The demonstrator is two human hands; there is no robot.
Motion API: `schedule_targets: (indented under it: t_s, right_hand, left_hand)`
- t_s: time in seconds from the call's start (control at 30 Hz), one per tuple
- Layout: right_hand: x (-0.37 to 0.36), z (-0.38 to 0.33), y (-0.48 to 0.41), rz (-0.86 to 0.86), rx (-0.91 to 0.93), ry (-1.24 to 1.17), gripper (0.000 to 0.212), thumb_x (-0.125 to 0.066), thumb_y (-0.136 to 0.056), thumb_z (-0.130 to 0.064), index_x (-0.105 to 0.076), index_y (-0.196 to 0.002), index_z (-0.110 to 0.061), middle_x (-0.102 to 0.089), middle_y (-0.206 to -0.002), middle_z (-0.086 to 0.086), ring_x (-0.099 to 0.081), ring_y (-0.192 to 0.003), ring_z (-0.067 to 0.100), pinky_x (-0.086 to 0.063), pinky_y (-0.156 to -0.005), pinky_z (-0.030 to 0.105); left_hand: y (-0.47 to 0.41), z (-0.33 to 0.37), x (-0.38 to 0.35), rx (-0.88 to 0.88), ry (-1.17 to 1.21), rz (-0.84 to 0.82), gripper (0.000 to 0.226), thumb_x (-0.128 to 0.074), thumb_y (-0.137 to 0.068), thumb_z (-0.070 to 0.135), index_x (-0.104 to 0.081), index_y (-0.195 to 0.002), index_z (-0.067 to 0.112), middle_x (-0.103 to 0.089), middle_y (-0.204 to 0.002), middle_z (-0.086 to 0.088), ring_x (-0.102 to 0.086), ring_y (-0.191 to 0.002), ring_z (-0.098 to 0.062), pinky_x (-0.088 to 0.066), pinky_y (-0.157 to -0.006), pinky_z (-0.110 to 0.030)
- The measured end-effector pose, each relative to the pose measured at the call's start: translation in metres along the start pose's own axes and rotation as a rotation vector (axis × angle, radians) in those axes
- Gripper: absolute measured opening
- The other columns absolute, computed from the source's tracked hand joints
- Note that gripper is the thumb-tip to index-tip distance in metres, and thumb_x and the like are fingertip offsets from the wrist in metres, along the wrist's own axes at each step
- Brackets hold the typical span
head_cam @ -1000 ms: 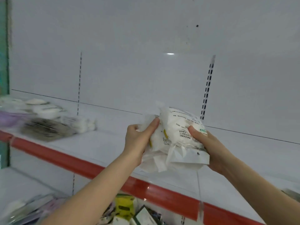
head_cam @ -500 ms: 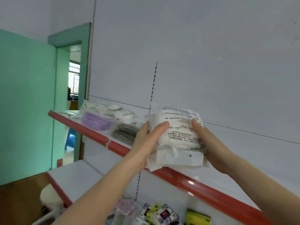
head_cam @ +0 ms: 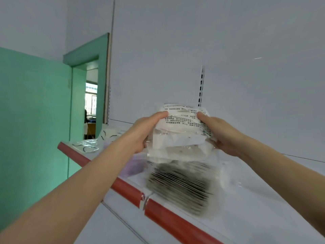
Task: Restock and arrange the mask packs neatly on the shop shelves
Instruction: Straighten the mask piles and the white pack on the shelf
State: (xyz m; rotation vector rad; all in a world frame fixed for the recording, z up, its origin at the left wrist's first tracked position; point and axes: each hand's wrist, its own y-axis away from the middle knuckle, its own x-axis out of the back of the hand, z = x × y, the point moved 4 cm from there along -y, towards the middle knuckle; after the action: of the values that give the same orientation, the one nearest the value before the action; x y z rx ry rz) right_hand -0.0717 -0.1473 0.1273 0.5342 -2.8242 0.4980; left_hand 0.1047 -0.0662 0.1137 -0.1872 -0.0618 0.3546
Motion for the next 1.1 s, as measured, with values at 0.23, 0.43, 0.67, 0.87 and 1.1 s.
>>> schedule_targets:
  t_s: [0.23, 0.43, 0.67, 0.87, 1.1]
  right_hand:
    - [-0.055, -0.019, -0.095, 0.014, -0.071, 0.012, 0.037, -0.048, -0.091, -0.051, -0.06, -0.088, -0.016, -0.065, -0.078, 0.001, -0.06, -0.06, 0.016, -0.047, -0.047, 0.019]
    - [-0.093, -0.009, -0.154, 0.052, -0.173, -0.016, 0.035, -0.043, -0.095, -0.049, -0.056, -0.087, -0.018, -0.064, -0.077, -0.001, -0.061, -0.057, 0.014, -0.05, -0.046, 0.021]
    - [-0.127, 0.036, -0.19, 0.23, -0.39, 0.228, 0.042, -0.039, -0.095, -0.051, -0.056, -0.079, -0.016, -0.06, -0.072, 0.001, -0.055, -0.054, 0.015, -0.047, -0.046, 0.023]
    - [-0.139, 0.045, -0.19, 0.334, -0.474, 0.381, 0.044, -0.036, -0.096, -0.051, -0.051, -0.077, -0.015, -0.048, -0.071, 0.001, -0.039, -0.049, 0.014, -0.034, -0.043, 0.019]
    - [-0.138, 0.051, -0.193, 0.438, -0.508, 0.324, 0.043, -0.041, -0.093, -0.053, -0.053, -0.084, -0.013, -0.045, -0.07, 0.003, -0.037, -0.052, 0.014, -0.033, -0.048, 0.022]
  left_hand:
    - [-0.097, 0.005, 0.062, -0.002, 0.007, 0.083, 0.033, -0.066, -0.079, 0.046, -0.06, -0.091, 0.016, -0.062, -0.076, -0.003, -0.061, -0.055, -0.014, -0.047, -0.043, -0.019]
    - [-0.193, -0.007, 0.097, 0.047, -0.051, -0.05, 0.047, -0.067, -0.078, 0.048, -0.058, -0.111, 0.016, -0.06, -0.083, -0.002, -0.057, -0.062, -0.016, -0.046, -0.036, -0.019]
    - [-0.29, -0.055, 0.102, -0.013, -0.529, -0.38, 0.047, -0.056, -0.09, 0.043, -0.06, -0.109, 0.0, -0.06, -0.089, -0.02, -0.057, -0.073, -0.023, -0.047, -0.066, -0.028]
    - [-0.317, -0.077, 0.1, -0.154, -0.67, -0.481, 0.039, -0.051, -0.091, 0.046, -0.058, -0.099, 0.008, -0.052, -0.097, -0.007, -0.048, -0.086, -0.021, -0.036, -0.073, -0.029]
    - [-0.301, -0.069, 0.118, -0.312, -0.395, -0.541, 0.068, -0.052, -0.082, 0.061, -0.037, -0.138, 0.025, -0.041, -0.137, 0.001, -0.043, -0.124, -0.018, -0.041, -0.089, -0.033]
